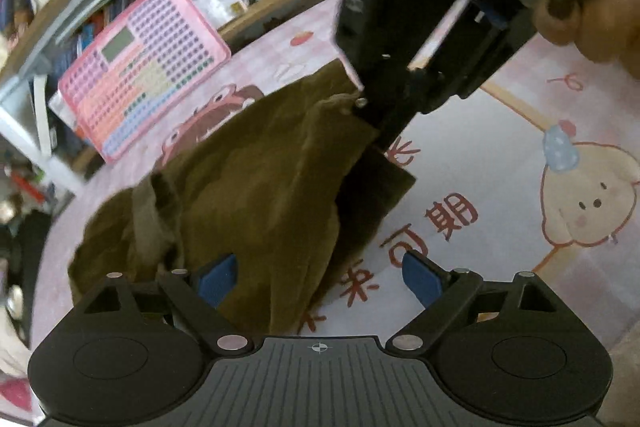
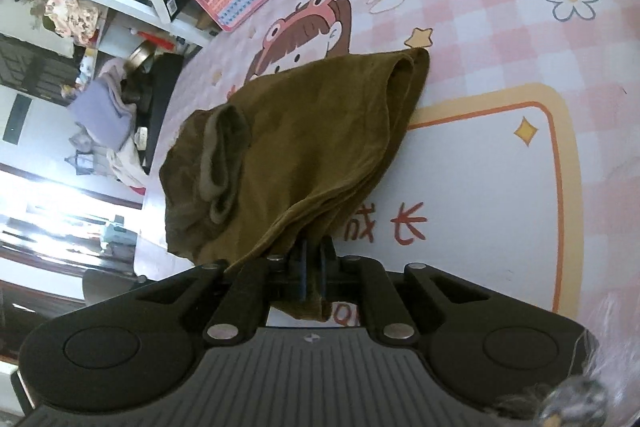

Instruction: Fold clothes

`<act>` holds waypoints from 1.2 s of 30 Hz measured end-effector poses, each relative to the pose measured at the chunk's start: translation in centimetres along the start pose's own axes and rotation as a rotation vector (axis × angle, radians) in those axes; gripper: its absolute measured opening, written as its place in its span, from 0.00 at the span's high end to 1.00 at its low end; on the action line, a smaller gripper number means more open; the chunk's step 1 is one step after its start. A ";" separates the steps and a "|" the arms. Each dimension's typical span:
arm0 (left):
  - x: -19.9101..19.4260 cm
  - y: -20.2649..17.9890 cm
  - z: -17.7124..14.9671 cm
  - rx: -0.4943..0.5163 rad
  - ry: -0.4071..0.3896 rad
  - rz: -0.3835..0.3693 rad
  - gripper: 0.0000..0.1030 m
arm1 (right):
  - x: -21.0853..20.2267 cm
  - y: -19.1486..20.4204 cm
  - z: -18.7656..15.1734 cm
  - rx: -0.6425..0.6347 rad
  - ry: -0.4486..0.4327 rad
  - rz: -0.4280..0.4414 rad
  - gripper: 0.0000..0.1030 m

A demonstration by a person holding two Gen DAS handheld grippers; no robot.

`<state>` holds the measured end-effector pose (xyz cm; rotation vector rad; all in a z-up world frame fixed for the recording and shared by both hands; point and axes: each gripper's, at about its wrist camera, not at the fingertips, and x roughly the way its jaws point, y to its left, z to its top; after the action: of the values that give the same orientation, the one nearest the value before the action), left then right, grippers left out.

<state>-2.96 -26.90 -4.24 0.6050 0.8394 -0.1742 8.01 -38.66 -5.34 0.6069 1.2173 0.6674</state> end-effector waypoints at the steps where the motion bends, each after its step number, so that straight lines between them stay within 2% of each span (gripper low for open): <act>1: 0.1 0.0 0.1 0.003 -0.001 0.005 0.11 | 0.0 0.1 0.1 0.002 -0.001 0.004 0.94; 5: 0.3 0.0 0.7 0.004 -0.022 0.035 0.11 | -0.1 0.4 0.3 0.012 -0.004 0.023 0.94; 10: 0.7 -1.0 0.6 0.084 -0.064 0.116 0.12 | -0.1 0.5 0.4 0.013 -0.001 0.025 0.94; 13: 0.6 -1.7 0.9 0.121 -0.097 0.133 0.18 | -0.2 0.4 0.3 0.019 -0.003 0.025 0.94; 16: 0.5 -2.2 1.2 0.145 -0.130 0.143 0.39 | -0.3 0.2 0.3 0.027 -0.003 0.026 0.93; 17: 0.5 -2.4 1.3 0.149 -0.141 0.143 0.55 | -0.4 0.1 0.3 0.032 -0.006 0.027 0.89; 18: 0.4 -2.5 1.4 0.152 -0.153 0.143 0.63 | -0.6 -0.1 0.3 0.038 -0.009 0.026 0.89; 19: 0.4 -2.6 1.5 0.152 -0.162 0.141 0.73 | -0.8 -0.3 0.2 0.045 -0.015 0.023 0.84; 20: 0.4 -2.5 1.5 0.145 -0.167 0.132 0.81 | -1.1 -0.6 0.2 0.053 -0.021 0.019 0.71; 21: 0.3 -2.3 1.4 0.136 -0.171 0.124 0.85 | -1.4 -0.9 0.2 0.064 -0.029 0.012 0.63; 23: 0.3 -1.8 1.3 0.112 -0.172 0.104 0.87 | -2.0 -1.7 0.1 0.091 -0.048 -0.003 0.44; 25: 0.1 -1.2 1.2 0.074 -0.169 0.083 0.88 | -2.6 -2.6 0.0 0.124 -0.066 -0.014 0.35; 31: -0.8 0.1 1.4 -0.046 -0.165 0.008 0.89 | -2.8 -3.8 0.4 0.203 -0.101 0.045 0.27; 36: -1.2 0.0 1.2 -0.052 -0.167 -0.003 0.89 | 0.0 -3.2 1.4 0.278 -0.045 0.111 0.25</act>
<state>-2.93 -27.67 -2.73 0.5328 0.6810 -0.2027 9.82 -40.88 -7.36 0.9221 1.2512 0.5769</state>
